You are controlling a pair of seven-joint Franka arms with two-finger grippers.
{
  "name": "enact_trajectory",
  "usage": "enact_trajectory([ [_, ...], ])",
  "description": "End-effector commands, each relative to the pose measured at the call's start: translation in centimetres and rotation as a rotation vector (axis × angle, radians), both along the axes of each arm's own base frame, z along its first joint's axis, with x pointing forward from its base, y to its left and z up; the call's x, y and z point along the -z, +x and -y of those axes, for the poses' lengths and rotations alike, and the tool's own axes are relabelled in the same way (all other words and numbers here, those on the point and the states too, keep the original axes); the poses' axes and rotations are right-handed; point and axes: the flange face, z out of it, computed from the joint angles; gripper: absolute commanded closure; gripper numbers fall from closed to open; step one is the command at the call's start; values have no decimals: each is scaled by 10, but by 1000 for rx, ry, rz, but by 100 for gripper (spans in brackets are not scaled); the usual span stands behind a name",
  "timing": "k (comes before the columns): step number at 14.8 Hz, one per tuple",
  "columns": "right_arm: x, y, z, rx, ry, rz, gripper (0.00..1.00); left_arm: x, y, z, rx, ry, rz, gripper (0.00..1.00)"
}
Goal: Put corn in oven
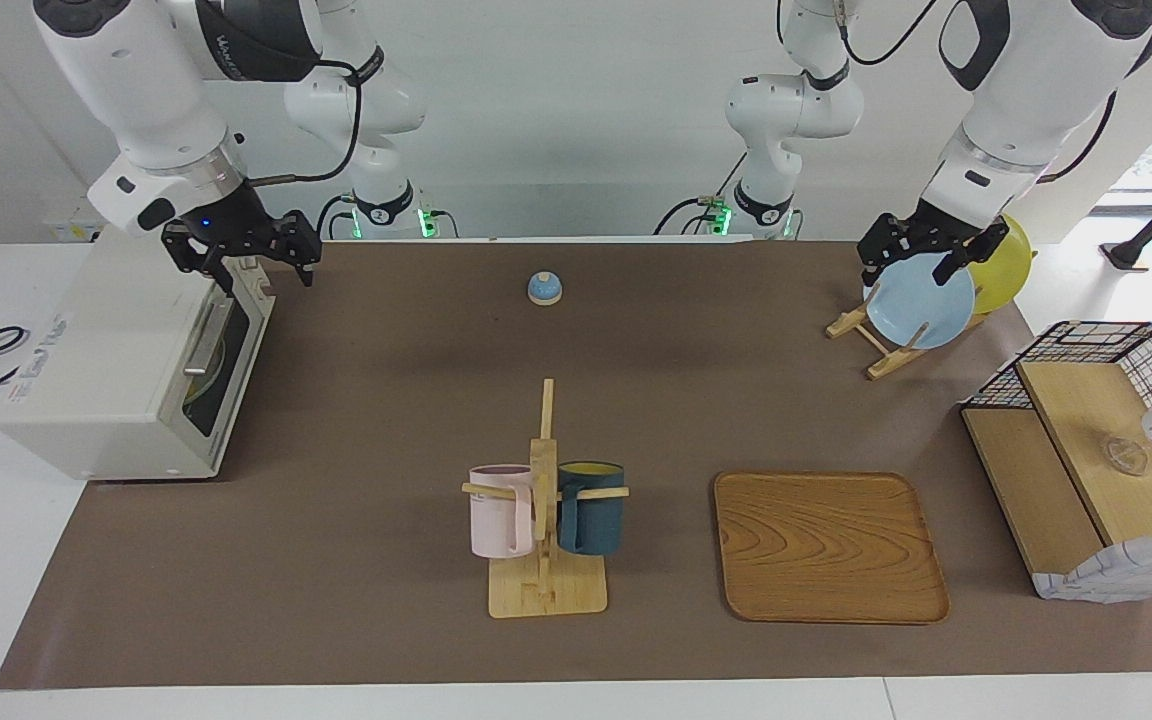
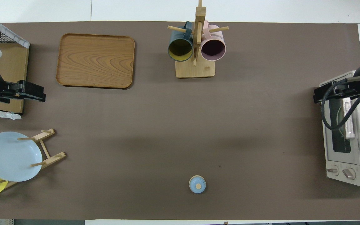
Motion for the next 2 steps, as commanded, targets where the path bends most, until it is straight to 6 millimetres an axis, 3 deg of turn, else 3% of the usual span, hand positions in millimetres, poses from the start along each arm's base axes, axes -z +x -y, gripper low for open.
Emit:
enact_trajectory([
  [1,-11,6,1,13,-7,-17,0,-5,-3,-3,2,21,-4,0],
  [2,-11,6,1,13,-7,-16,0,-5,-3,-3,2,21,-3,0],
])
